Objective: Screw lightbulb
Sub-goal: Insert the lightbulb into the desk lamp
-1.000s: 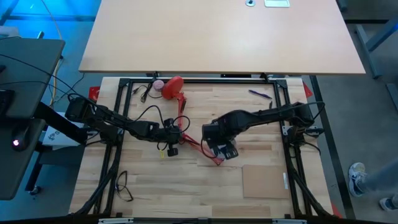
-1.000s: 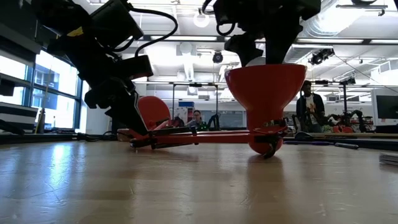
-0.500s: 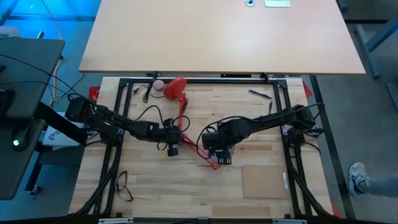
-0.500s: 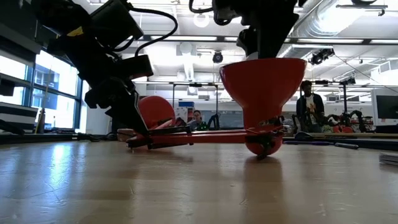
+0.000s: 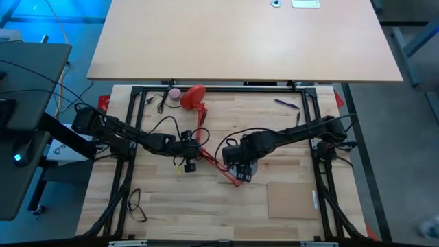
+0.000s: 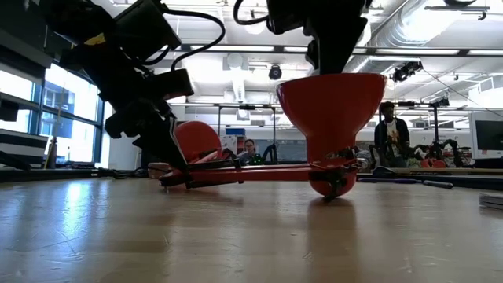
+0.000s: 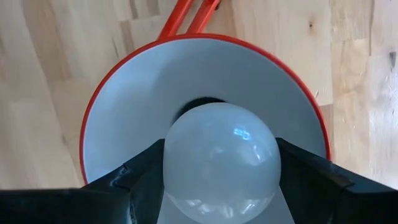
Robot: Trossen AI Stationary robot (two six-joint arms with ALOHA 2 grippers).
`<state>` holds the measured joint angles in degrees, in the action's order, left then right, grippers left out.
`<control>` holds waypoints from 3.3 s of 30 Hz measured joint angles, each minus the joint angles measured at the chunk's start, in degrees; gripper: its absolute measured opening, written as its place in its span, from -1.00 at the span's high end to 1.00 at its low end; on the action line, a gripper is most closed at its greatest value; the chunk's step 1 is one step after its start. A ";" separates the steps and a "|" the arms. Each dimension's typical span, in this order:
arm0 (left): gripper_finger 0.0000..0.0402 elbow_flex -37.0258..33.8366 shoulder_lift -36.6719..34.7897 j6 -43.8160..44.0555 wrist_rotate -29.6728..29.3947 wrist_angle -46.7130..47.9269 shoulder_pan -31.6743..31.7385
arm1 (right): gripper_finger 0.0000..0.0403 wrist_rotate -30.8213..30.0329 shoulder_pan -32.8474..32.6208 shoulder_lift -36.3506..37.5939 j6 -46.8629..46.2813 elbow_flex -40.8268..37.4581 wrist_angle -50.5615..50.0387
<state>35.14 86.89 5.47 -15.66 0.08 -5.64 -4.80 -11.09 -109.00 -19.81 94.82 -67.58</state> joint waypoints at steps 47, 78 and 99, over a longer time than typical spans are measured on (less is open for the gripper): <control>1.00 0.07 -0.07 1.84 -1.83 -0.08 0.16 | -0.28 5.43 -1.14 -2.02 -71.08 1.40 -0.48; 1.00 0.07 0.00 2.89 -2.21 -0.13 0.16 | -0.38 2.91 -2.47 -2.22 -62.41 5.41 -3.94; 1.00 -0.07 0.11 2.44 -3.04 0.17 0.27 | -0.96 2.38 -2.32 -1.89 -54.63 5.78 -3.21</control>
<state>35.07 87.00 7.90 -18.70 0.25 -5.37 -2.41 -13.41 -110.89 -74.44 100.60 -70.80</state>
